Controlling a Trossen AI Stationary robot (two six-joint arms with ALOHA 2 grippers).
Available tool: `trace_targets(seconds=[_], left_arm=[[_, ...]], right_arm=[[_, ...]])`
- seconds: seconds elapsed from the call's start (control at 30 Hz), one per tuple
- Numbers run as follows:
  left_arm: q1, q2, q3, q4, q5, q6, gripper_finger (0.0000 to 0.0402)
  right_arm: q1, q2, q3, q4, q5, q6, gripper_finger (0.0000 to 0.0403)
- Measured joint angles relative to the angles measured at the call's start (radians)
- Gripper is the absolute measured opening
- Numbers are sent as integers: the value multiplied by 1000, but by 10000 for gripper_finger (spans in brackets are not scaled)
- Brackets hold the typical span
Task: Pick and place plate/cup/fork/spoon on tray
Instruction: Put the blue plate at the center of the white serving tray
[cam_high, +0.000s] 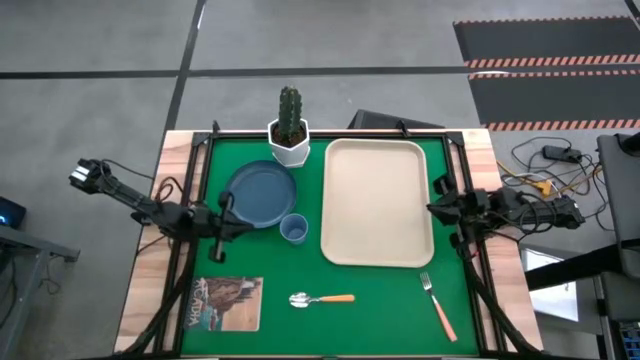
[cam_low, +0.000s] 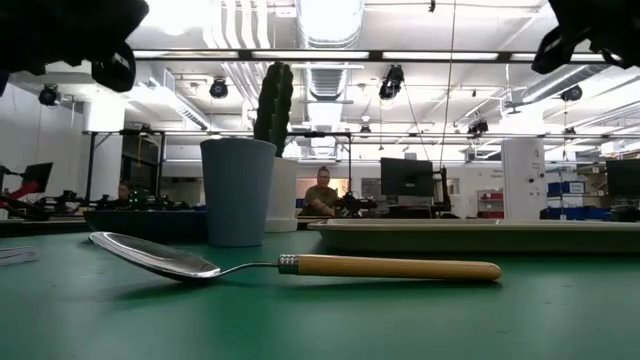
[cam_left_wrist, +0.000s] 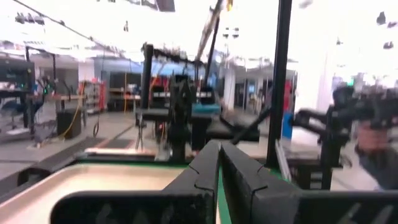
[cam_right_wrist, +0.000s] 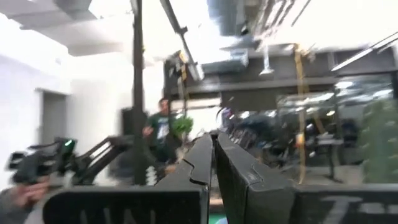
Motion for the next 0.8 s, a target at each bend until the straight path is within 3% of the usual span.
trace_targets(seconds=[0.5, 0.8], left_arm=[[0, 2, 4, 103, 0, -6, 0], [1, 28, 6, 288, -7, -79, 0]], right_arm=[[0, 5, 47, 62, 13, -49, 11], [0, 4, 121, 62, -133, -60, 11]])
